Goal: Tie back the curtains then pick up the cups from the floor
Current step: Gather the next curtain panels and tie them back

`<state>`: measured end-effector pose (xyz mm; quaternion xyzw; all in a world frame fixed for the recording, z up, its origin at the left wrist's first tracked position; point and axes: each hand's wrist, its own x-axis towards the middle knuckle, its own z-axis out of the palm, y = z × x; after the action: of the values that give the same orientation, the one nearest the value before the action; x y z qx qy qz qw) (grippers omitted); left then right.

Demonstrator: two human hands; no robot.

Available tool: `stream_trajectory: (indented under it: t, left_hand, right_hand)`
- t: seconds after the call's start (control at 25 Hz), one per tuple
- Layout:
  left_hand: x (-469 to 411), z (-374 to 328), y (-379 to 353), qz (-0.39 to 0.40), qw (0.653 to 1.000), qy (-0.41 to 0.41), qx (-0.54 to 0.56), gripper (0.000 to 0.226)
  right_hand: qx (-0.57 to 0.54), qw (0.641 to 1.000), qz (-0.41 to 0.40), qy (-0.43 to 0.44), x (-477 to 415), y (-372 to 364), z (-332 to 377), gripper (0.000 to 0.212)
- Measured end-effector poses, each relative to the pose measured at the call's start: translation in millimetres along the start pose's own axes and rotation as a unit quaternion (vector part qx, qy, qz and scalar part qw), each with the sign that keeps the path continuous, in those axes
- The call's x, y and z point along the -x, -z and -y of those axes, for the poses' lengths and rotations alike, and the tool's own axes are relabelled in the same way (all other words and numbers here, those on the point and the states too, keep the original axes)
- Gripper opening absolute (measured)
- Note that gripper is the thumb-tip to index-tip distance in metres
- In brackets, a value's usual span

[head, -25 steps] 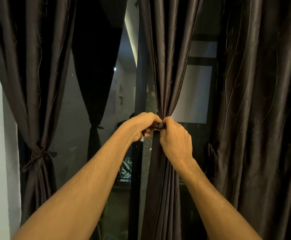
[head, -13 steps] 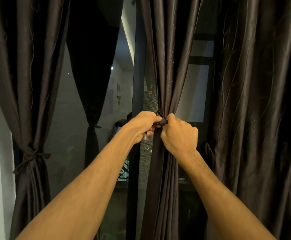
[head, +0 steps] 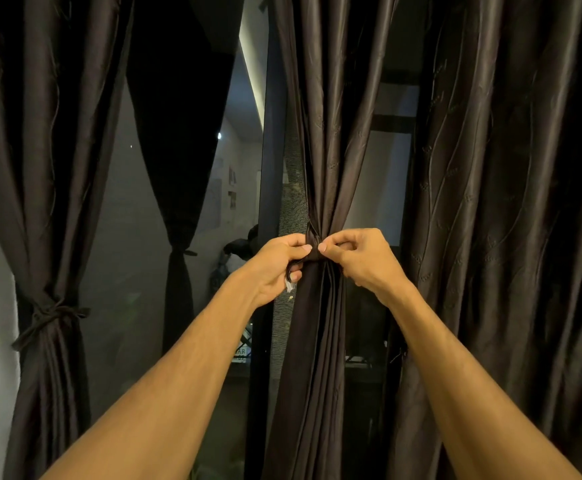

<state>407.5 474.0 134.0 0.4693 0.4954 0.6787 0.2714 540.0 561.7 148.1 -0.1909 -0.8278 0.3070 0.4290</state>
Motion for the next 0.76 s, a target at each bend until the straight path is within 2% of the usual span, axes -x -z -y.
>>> stream_trajectory:
  t: [0.12,0.32,0.48,0.56,0.68,0.76]
  left_hand:
    - [1,-1,1,0.006,1.0,0.002,-0.012,0.024]
    - [2,-3,0,0.003,0.999,-0.006,-0.051,0.024]
    - [3,-3,-2,-0.011,0.999,-0.003,-0.037,0.022]
    - [0,-2,-2,-0.035,0.996,-0.008,-0.087,0.021]
    - [-2,0,2,-0.055,0.985,-0.012,-0.162,0.021]
    - [0,2,6,-0.051,0.988,-0.015,-0.143,0.023]
  right_hand:
    - [0.092,0.994,-0.021,0.049,-1,-1,-3,0.012]
    - [0.142,0.975,-0.015,0.171,3,-1,0,0.013]
    - [0.174,0.966,-0.013,0.192,7,-3,-2,0.007]
    - [0.12,0.977,-0.014,0.177,10,-9,-6,0.005]
    - [-0.076,0.991,-0.042,0.101,7,-9,-9,0.01]
    - [-0.085,0.994,0.0,0.072,3,-2,-8,0.005]
